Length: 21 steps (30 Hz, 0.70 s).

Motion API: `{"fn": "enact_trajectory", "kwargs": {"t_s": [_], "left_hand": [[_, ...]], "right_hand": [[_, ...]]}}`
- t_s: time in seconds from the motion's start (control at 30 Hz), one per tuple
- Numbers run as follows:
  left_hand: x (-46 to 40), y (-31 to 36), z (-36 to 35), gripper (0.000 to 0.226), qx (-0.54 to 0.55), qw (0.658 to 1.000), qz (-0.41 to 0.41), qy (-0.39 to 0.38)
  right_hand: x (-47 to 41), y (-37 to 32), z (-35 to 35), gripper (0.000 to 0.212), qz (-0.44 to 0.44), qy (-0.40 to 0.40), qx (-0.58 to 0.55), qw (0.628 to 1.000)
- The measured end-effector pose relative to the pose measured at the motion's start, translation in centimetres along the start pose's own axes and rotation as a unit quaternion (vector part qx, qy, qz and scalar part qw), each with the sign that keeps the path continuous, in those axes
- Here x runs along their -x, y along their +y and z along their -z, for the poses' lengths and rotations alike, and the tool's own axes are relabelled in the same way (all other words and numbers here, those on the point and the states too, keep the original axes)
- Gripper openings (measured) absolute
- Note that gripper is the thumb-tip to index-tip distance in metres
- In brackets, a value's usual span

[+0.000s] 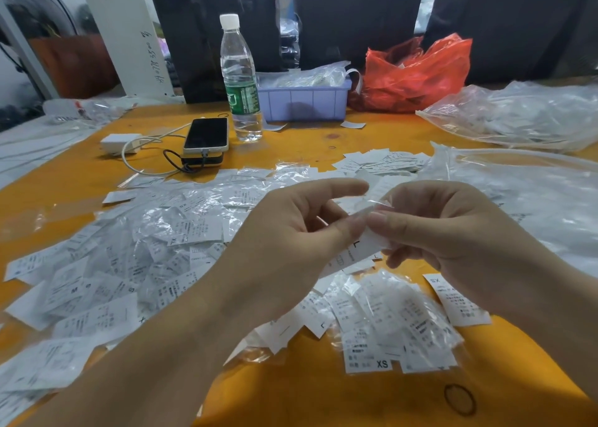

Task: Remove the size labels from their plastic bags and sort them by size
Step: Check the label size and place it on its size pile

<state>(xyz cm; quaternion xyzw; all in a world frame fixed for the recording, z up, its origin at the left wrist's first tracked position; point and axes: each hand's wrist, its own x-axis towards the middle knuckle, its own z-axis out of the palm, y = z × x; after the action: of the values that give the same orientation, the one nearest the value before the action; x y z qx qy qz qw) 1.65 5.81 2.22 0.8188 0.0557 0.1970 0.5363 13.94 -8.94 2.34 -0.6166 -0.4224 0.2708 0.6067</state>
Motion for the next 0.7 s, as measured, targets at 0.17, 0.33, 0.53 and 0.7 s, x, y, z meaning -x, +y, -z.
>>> {"fn": "enact_trajectory", "kwargs": {"t_s": [0.17, 0.33, 0.53, 0.7], "left_hand": [[0.21, 0.36, -0.13, 0.011, -0.04, 0.998, -0.02, 0.04], [0.12, 0.49, -0.06, 0.01, -0.031, 0.997, -0.008, 0.066], [-0.08, 0.5, -0.17, 0.017, 0.059, 0.993, 0.029, 0.094], [-0.2, 0.5, -0.15, 0.017, 0.123, 0.984, 0.097, 0.081]], "right_hand": [[0.04, -0.05, -0.33, 0.02, -0.009, -0.023, -0.007, 1.0], [0.08, 0.05, -0.46, 0.013, -0.009, -0.027, 0.006, 1.0], [0.11, -0.07, -0.42, 0.02, -0.01, -0.012, 0.006, 1.0], [0.19, -0.15, -0.5, 0.022, 0.005, 0.015, 0.008, 1.0]]}}
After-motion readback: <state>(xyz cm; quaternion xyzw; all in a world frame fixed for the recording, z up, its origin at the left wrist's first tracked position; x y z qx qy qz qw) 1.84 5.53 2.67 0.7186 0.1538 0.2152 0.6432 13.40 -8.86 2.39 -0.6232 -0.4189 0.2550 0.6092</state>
